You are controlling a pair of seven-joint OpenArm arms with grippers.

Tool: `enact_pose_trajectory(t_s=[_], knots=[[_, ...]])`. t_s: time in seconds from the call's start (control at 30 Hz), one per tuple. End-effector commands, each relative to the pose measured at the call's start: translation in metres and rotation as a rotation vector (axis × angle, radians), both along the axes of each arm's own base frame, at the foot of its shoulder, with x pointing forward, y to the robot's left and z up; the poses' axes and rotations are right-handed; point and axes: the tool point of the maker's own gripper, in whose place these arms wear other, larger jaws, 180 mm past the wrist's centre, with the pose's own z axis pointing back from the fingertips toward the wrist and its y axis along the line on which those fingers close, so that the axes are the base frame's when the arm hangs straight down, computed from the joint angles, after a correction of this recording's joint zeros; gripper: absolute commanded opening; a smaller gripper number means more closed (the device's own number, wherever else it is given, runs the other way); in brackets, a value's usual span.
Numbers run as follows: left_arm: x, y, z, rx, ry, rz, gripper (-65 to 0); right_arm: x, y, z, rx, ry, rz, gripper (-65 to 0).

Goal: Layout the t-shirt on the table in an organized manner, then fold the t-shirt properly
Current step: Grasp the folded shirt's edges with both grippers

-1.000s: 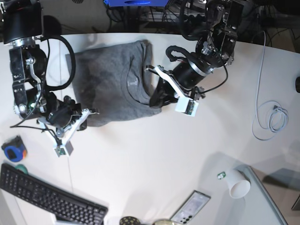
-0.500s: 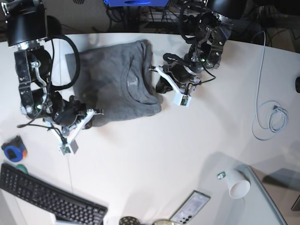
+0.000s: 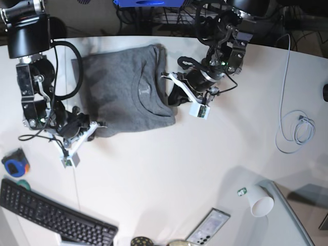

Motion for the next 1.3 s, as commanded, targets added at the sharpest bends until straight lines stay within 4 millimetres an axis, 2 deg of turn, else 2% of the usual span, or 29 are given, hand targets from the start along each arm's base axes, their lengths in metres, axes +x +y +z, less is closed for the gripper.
enact_pose_trajectory(t_s=[0.0,0.07,0.13,0.17,0.27,0.3,0.37,0.5,0.53,0.6,0.77,0.8,0.9,0.97,1.07,1.13,1.27], knots=[[0.009,0.001,0.024,-0.019,-0.077,-0.009,-65.0,0.012,0.004,0.024,0.015,-0.077,0.013,-65.0],[0.008,-0.004,0.047,-0.037,-0.132,-0.023,-65.0,0.01,0.009,0.035,0.013,-0.09,0.037,-65.0],[0.012,-0.011,0.068,-0.057,-0.187,-0.033,-65.0,0.007,0.014,0.035,0.013,-0.07,0.052,-65.0],[0.014,-0.015,0.077,-0.068,-0.209,-0.04,-65.0,0.007,0.015,0.033,0.017,-0.067,0.052,-65.0],[0.029,-0.034,0.097,-0.123,-0.257,-0.03,-65.0,0.002,0.018,0.011,0.031,-0.006,0.033,-65.0],[0.034,-0.039,0.095,-0.13,-0.253,-0.025,-65.0,0.002,0.017,0.005,0.034,0.003,0.023,-65.0],[0.043,-0.046,0.078,-0.139,-0.209,-0.012,-65.0,-0.002,0.014,-0.013,0.033,0.034,0.005,-65.0],[0.046,-0.059,0.027,-0.105,-0.081,-0.042,-65.0,-0.007,0.019,-0.04,0.021,0.064,0.018,-65.0],[0.044,-0.06,0.016,-0.092,-0.054,-0.05,-65.0,-0.009,0.02,-0.044,0.019,0.068,0.019,-65.0],[0.042,-0.058,0.002,-0.074,-0.016,-0.054,-65.0,-0.005,0.022,-0.037,0.025,0.042,0.023,-65.0],[0.042,-0.052,-0.002,-0.059,-0.01,-0.055,-65.0,0.003,0.029,-0.003,0.031,-0.066,0.057,-65.0],[0.042,-0.052,-0.003,-0.059,-0.008,-0.053,-65.0,0.004,0.03,-0.001,0.032,-0.071,0.06,-65.0],[0.042,-0.051,-0.003,-0.058,-0.007,-0.053,-65.0,0.008,0.023,-0.012,0.022,-0.039,0.042,-65.0],[0.041,-0.051,-0.004,-0.057,-0.004,-0.053,-65.0,0.003,0.014,-0.034,0.007,0.024,0.02,-65.0],[0.041,-0.051,-0.004,-0.057,-0.004,-0.053,-65.0,0.006,0.002,-0.047,-0.005,0.028,-0.012,-65.0],[0.041,-0.051,-0.005,-0.057,-0.003,-0.053,-65.0,0.008,0.002,-0.045,-0.005,0.018,-0.01,-65.0],[0.041,-0.051,-0.005,-0.057,-0.003,-0.053,-65.0,0.014,0.0,-0.016,-0.01,-0.074,0.017,-65.0]])
